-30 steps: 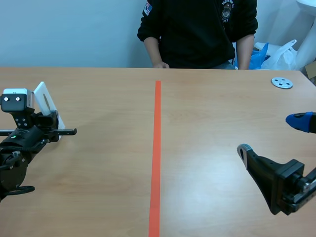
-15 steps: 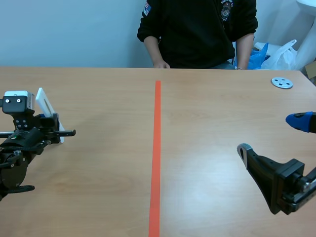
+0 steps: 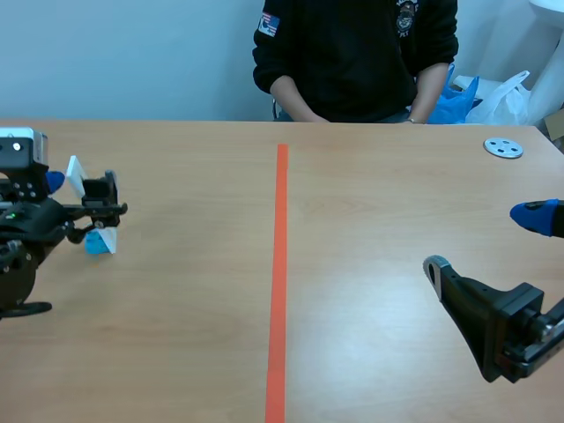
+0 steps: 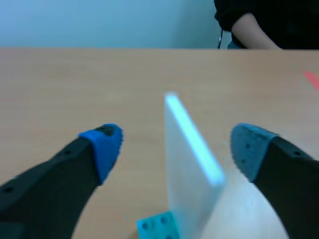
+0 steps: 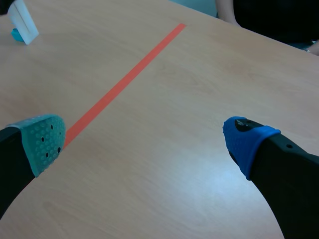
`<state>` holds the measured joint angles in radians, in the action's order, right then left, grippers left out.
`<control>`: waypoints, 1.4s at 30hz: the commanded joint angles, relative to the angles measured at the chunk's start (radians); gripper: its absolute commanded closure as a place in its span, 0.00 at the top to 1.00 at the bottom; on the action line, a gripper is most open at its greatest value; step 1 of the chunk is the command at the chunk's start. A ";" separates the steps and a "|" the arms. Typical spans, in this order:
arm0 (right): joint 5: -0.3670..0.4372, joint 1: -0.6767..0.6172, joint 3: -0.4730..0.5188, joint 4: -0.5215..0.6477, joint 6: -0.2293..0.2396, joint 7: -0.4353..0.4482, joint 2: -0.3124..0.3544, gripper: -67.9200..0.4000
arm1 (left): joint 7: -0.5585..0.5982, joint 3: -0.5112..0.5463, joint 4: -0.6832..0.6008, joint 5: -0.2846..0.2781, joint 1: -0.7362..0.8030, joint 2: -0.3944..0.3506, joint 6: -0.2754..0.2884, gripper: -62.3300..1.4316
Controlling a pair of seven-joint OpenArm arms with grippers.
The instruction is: Sort the leaf by its shape. The table is split by an orange tape line. A compound leaf with several leaflets goes to the left side, a simple leaf with one blade goes to the right side. Return to the home posture when a red brick is placed on the table.
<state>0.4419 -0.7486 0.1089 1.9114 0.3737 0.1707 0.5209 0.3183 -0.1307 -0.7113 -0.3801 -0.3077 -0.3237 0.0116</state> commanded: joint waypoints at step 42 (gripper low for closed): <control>0.067 -0.005 0.103 0.012 0.159 0.004 0.000 1.00 | -0.293 0.132 -1.239 -0.080 0.977 -0.109 0.291 1.00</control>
<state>0.4980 -0.7490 0.2035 1.9114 0.5327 0.1589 0.5209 0.0086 0.0013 -1.9480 -0.4530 0.6827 -0.4374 0.2993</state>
